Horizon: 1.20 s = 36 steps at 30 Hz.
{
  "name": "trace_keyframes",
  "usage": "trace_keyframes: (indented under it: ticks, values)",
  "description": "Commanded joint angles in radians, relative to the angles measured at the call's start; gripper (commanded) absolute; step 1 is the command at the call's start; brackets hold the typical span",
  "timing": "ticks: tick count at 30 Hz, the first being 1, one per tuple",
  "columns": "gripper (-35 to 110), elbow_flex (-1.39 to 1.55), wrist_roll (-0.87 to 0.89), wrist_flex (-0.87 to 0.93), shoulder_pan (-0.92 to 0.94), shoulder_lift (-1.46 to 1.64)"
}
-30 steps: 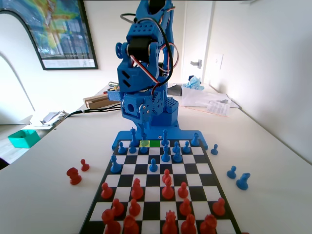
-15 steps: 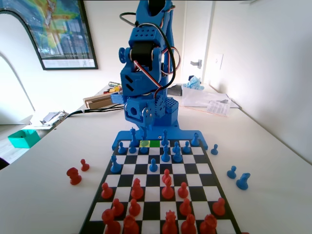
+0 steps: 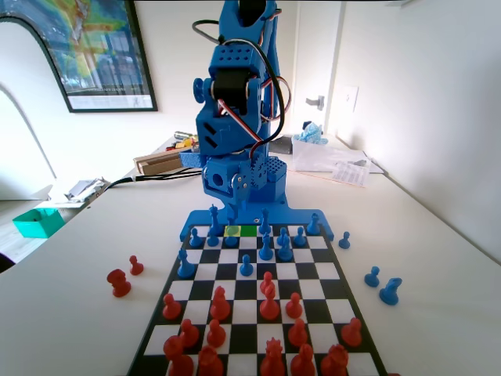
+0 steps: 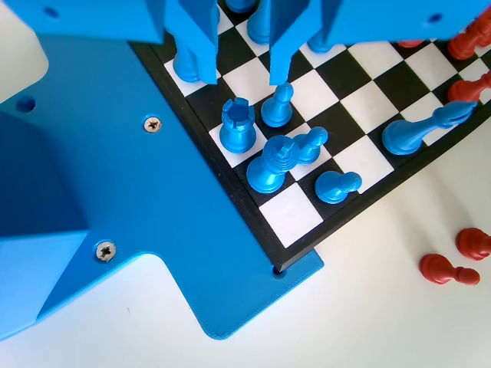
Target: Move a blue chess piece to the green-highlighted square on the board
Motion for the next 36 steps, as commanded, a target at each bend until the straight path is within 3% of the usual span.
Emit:
trace_keyframes:
  ticks: [1,36]
  values:
    - [13,0.008,-0.015,0.021,0.021,0.012]
    - [13,0.029,-0.074,-0.054,0.075,-0.049]
